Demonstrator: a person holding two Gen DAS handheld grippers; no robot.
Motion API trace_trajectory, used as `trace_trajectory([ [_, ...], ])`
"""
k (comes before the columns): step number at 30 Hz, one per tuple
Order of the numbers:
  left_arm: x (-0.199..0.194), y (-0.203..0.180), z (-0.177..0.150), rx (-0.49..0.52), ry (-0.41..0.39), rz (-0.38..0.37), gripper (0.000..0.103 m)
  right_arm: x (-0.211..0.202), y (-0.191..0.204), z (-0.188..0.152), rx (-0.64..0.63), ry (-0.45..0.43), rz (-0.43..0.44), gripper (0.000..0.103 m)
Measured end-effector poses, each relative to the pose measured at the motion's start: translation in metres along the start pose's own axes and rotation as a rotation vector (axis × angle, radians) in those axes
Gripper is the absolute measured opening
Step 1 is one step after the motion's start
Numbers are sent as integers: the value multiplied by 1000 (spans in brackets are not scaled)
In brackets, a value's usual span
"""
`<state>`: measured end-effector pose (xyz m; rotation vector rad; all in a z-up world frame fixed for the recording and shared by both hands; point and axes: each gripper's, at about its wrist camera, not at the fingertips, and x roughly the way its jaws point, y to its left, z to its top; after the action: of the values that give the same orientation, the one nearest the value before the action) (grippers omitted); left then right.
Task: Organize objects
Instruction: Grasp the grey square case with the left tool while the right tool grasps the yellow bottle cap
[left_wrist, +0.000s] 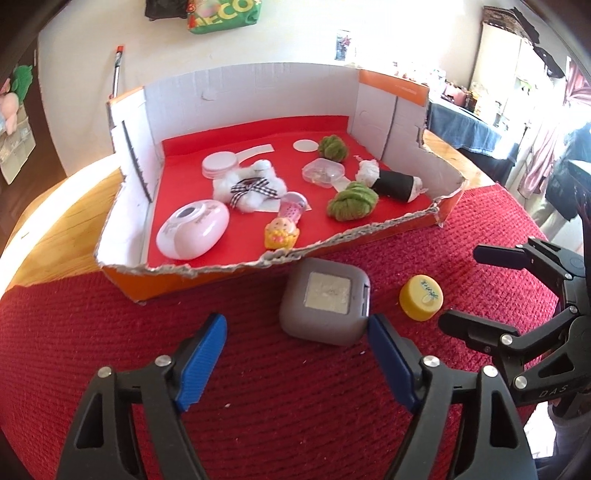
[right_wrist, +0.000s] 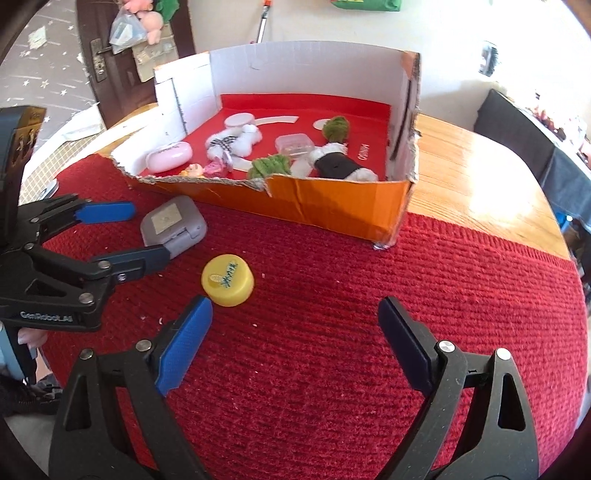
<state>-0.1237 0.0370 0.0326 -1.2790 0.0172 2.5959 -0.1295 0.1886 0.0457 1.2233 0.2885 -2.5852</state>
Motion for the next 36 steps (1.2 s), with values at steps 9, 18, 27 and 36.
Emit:
trace_trajectory([
  [9, 5, -1, 6, 24, 22, -74, 63, 4, 8, 6, -99, 16, 33, 72],
  [18, 8, -6, 9, 72, 28, -92, 56, 9, 16, 13, -172, 11, 70, 59],
  [27, 11, -9, 10, 110, 25, -93, 53, 13, 25, 17, -224, 3, 89, 52],
  [36, 10, -8, 6, 130, -1, -101, 52, 16, 34, 16, -270, -15, 119, 29],
])
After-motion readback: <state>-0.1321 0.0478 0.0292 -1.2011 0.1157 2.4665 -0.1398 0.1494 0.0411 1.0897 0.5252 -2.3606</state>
